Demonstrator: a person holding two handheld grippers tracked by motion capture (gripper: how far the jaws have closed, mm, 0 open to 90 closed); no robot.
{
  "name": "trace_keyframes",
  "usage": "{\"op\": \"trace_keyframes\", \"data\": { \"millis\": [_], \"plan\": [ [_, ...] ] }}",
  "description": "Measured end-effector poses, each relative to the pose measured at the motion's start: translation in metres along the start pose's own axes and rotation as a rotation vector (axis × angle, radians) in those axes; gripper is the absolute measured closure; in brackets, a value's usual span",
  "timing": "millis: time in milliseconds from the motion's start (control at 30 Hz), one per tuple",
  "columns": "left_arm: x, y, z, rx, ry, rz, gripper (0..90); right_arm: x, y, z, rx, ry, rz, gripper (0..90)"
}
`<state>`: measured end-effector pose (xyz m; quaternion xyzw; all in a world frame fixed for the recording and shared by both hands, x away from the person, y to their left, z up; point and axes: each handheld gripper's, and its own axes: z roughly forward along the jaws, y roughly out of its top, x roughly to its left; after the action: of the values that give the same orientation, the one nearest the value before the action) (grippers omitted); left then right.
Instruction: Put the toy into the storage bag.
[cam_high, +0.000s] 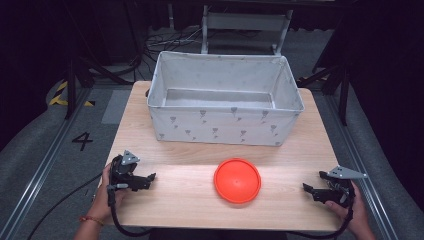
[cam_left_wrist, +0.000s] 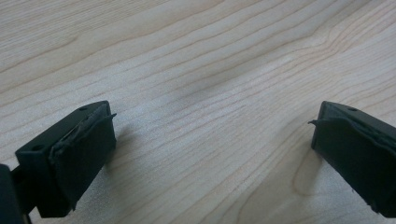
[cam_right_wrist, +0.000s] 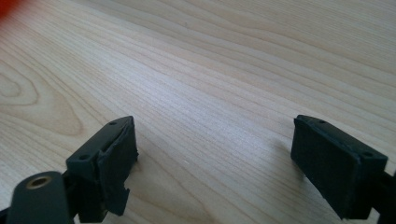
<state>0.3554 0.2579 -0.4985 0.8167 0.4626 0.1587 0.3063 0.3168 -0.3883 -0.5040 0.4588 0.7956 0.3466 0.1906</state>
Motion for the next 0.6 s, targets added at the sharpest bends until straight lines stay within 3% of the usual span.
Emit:
{"op": "trace_keyframes", "data": {
  "millis": [233, 400, 600],
  "plan": [
    [0.0003, -0.0034, -0.0029, -0.002, 0.002, 0.002, 0.3, -0.0001, 0.0, 0.0001, 0.0, 0.0, 0.0, 14.8],
    [0.0048, -0.0055, -0.0052, 0.001, -0.031, 0.043, 0.0, -0.0002, 0.0008, 0.0007, 0.002, 0.005, 0.001, 14.7],
    [0.0066, -0.006, -0.0056, 0.001, -0.042, 0.058, 0.0, -0.0003, 0.0041, 0.0013, 0.025, 0.006, -0.005, 14.8]
  ]
}}
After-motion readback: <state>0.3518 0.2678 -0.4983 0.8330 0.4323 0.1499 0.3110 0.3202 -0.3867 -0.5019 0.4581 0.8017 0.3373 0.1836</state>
